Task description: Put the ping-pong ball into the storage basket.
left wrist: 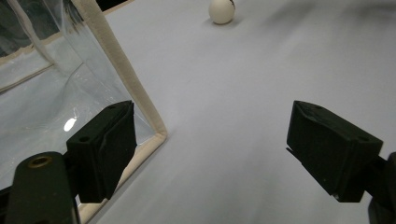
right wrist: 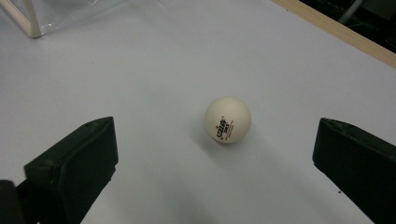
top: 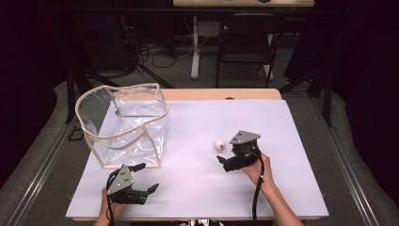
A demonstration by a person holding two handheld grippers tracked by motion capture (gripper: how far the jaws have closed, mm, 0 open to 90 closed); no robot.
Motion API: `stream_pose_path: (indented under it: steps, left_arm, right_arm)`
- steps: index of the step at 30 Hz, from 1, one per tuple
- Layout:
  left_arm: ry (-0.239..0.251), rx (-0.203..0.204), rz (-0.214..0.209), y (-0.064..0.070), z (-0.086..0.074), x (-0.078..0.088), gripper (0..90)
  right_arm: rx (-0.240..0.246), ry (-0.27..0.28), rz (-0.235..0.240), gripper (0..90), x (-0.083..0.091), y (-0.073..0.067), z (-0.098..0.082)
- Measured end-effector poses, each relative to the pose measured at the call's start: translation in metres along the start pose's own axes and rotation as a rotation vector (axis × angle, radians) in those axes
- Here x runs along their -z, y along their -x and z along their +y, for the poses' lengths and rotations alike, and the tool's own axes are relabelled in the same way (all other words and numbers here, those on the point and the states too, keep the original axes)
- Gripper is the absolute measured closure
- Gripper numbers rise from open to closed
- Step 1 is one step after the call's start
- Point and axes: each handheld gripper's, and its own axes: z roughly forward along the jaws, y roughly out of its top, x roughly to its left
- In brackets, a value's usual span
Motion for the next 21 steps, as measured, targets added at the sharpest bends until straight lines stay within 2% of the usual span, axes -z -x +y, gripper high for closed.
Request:
stream_pose_path:
  steps: [21]
  left_arm:
    - [-0.005,-0.006,-0.006,0.0,0.0,-0.001,16.2]
  right_arm:
    - [-0.03,-0.041,0.012,0.0,-0.031,0.012,0.01]
